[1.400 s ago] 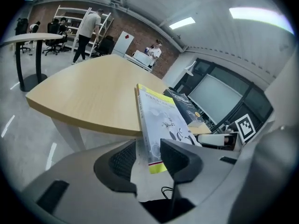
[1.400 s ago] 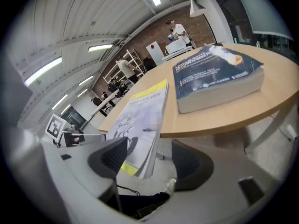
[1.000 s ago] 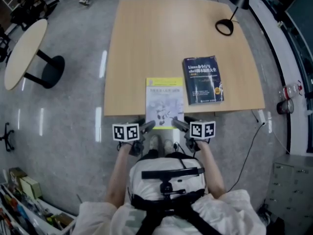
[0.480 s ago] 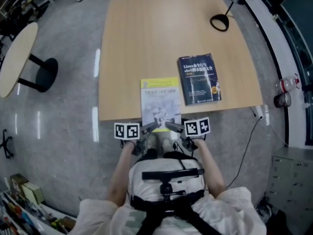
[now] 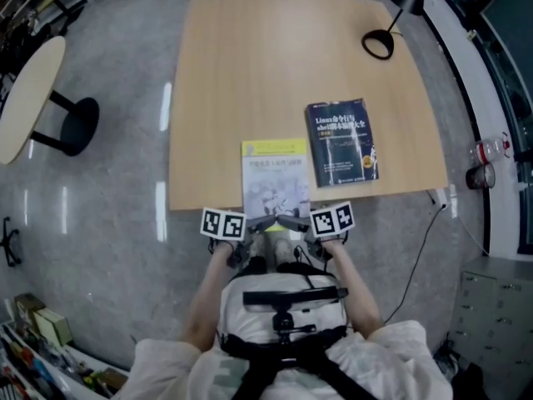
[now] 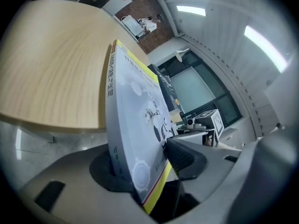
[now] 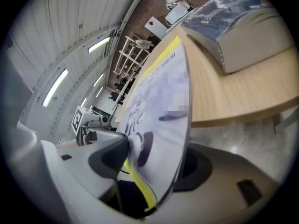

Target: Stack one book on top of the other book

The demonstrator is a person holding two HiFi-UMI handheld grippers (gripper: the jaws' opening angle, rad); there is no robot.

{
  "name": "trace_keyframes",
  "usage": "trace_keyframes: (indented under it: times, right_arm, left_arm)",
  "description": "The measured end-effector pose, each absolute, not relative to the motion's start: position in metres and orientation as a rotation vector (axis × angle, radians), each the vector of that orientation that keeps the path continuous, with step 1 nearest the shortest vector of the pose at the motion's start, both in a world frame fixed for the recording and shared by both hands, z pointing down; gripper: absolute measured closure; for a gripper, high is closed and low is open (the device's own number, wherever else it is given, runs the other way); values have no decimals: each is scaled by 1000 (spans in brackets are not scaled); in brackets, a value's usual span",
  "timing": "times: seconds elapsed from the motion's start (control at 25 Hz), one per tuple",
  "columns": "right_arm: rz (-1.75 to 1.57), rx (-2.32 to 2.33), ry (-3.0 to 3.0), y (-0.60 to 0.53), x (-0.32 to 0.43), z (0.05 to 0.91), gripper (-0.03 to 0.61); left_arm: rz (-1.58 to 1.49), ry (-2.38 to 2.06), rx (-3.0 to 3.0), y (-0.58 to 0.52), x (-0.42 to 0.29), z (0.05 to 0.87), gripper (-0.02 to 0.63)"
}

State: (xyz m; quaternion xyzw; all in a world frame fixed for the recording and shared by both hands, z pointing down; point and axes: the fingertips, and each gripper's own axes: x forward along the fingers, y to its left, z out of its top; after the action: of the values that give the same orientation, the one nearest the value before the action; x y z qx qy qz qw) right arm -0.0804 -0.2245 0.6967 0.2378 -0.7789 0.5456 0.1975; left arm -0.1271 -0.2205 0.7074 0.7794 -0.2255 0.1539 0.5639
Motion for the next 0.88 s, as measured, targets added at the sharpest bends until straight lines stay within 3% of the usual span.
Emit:
trace_keyframes:
  times: [0.2, 0.24, 0.28, 0.32, 0.88]
  right_arm:
    - [1467, 700, -2223, -223, -81, 686, 319]
    - [1418, 708, -2244, -223, -82, 681, 341]
    - [1348, 716, -2262, -222, -83, 676, 410]
    - [1271, 721, -2271, -222, -84, 673, 425]
    - [1001, 772, -2404, -247, -84, 613, 428]
  left_arm:
    - [420, -608, 1948, -221, -131, 696, 398]
    - [461, -631, 1993, -222, -131, 693, 414]
    - [505, -652, 2034, -222, -131, 690, 423]
    - [540, -670, 2065, -222, -132, 688, 426]
    - [530, -820, 2271, -248, -131, 628, 431]
